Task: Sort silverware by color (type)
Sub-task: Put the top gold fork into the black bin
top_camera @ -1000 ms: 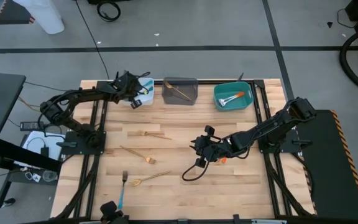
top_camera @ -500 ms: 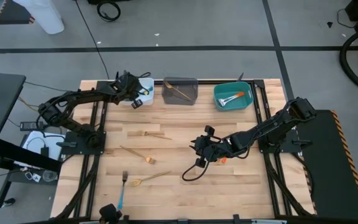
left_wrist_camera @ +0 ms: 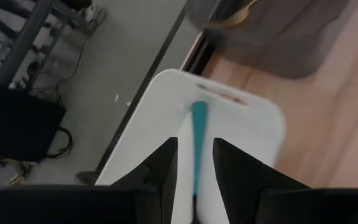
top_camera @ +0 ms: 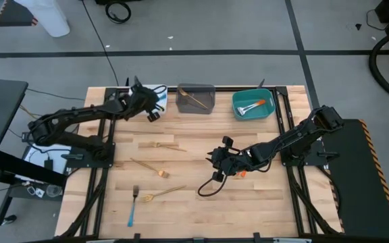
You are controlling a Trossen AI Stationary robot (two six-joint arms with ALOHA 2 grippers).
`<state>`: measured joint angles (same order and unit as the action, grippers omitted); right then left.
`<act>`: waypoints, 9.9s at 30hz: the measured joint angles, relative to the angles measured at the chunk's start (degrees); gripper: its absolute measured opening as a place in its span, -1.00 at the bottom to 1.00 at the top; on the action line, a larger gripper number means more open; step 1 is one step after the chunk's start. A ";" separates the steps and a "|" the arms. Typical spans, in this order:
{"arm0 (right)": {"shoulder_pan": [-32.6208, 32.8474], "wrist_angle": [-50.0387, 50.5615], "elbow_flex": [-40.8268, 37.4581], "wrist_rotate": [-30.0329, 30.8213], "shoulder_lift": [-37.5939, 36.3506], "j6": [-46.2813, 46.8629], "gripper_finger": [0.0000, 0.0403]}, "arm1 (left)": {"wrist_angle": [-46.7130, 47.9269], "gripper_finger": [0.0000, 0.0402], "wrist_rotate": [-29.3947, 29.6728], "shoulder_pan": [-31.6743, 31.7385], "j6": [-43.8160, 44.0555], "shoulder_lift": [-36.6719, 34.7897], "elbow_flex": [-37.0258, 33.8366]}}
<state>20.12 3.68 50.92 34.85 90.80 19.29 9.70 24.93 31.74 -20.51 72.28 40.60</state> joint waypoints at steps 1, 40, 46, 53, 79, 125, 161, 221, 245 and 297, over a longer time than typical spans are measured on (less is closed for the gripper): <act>0.00 0.00 0.00 0.00 0.00 0.00 -0.48 | 0.24 -0.45 0.00 -0.83 0.61 -0.31 0.00; -2.22 9.79 0.00 -0.31 -5.42 1.50 -0.57 | 8.88 -0.45 -0.52 -2.79 5.26 -1.15 -0.02; -2.73 10.10 0.00 -0.14 -5.42 0.18 -0.57 | 9.37 -0.45 -0.68 -4.64 5.99 -1.20 -0.02; -2.71 10.08 0.00 -1.31 -5.40 0.91 -0.57 | 7.23 -0.45 -0.77 -10.34 6.67 -4.27 0.00; -3.10 8.37 0.00 -1.92 -5.35 3.19 -0.57 | 8.22 -0.45 -0.67 -28.36 15.77 -13.13 0.00; -2.36 1.29 -0.03 -3.33 -3.68 1.51 -0.57 | 6.88 -0.45 -13.68 -38.28 30.32 5.65 -0.02; -1.38 -1.03 -0.02 -3.41 -3.74 0.02 -0.57 | 10.66 -0.46 -26.03 -21.77 7.93 12.88 0.00; -0.72 -1.49 -0.02 -2.98 -3.76 0.02 -0.57 | 8.07 -0.92 -19.46 -24.88 8.89 18.39 -1.50; -0.72 -1.46 -0.02 -2.99 -3.76 0.07 -0.57 | 18.33 -0.92 -12.04 -24.80 4.82 17.82 8.24; -0.66 -1.43 -0.02 -3.02 -3.76 0.02 -0.57 | 15.89 -0.92 -12.41 -7.35 -20.72 17.71 31.19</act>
<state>19.46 2.26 50.89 31.83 87.05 19.31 25.59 12.52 24.39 -41.23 90.00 71.79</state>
